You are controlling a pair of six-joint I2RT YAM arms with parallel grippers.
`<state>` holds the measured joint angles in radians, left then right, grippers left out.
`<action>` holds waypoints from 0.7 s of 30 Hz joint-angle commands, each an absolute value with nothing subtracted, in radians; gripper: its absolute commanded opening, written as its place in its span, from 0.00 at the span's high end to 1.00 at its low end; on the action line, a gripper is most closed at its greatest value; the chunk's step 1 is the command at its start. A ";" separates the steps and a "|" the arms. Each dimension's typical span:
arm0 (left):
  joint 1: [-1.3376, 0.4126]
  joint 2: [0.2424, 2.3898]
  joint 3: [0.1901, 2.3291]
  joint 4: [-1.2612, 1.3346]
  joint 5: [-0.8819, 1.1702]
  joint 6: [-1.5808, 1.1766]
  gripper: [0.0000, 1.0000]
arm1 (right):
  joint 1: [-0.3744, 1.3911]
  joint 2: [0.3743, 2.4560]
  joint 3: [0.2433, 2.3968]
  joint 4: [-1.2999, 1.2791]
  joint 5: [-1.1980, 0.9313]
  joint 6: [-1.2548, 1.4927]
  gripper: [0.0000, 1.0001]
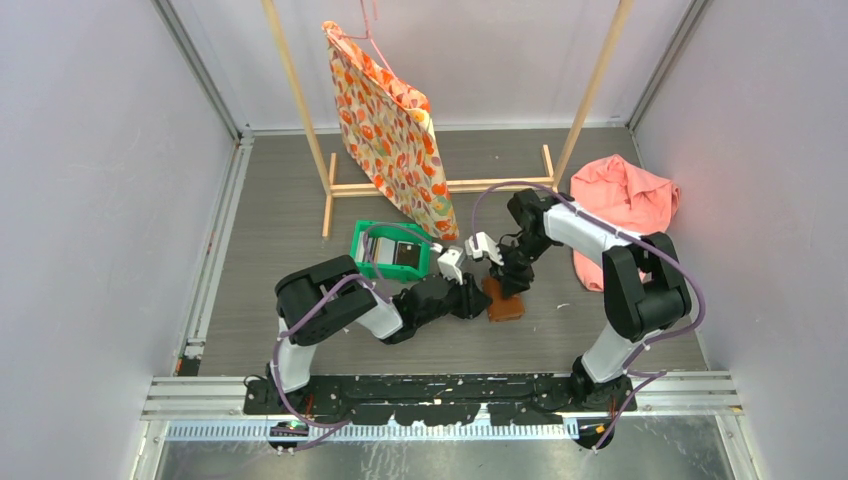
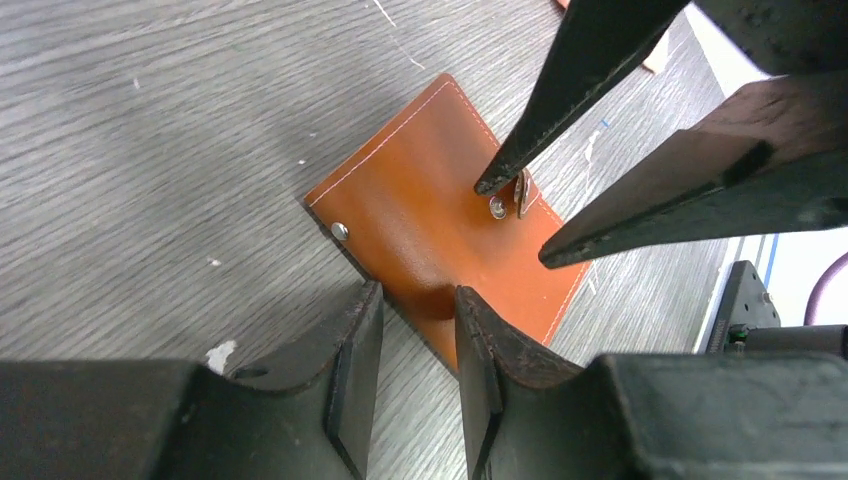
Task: Put the credit cards into the card holder
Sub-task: Close the card holder at the center of the board.
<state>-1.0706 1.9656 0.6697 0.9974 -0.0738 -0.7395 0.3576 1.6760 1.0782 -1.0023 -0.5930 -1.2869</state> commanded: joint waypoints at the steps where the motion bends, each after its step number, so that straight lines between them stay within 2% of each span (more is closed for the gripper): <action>1: -1.082 2.001 0.690 0.913 -0.043 -0.650 0.66 | 0.359 1.652 1.173 -1.080 -0.749 -1.298 0.61; 4: -1.081 2.001 0.690 0.913 -0.041 -0.653 0.66 | 0.321 1.626 1.206 -1.138 -0.771 -1.288 0.60; 10: -1.081 1.951 0.669 0.911 -0.055 -0.656 0.65 | 0.265 1.562 1.223 -1.043 -0.655 -0.872 0.59; 16: -1.081 1.835 0.612 0.875 -0.079 -0.692 0.65 | 0.163 1.545 1.186 -1.070 -0.557 -0.681 0.64; 19: -1.082 1.766 0.579 0.818 -0.100 -0.758 0.66 | 0.167 1.621 1.144 -1.083 -0.436 -0.664 0.78; 21: -1.088 1.729 0.553 0.774 -0.114 -0.803 0.73 | 0.174 1.693 1.131 -1.048 -0.351 -0.633 0.84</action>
<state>-1.0790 1.8210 0.5900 0.8558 -0.0715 -0.7296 0.1574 1.5883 1.1702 -1.0554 -0.5266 -0.7403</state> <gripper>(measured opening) 0.323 0.205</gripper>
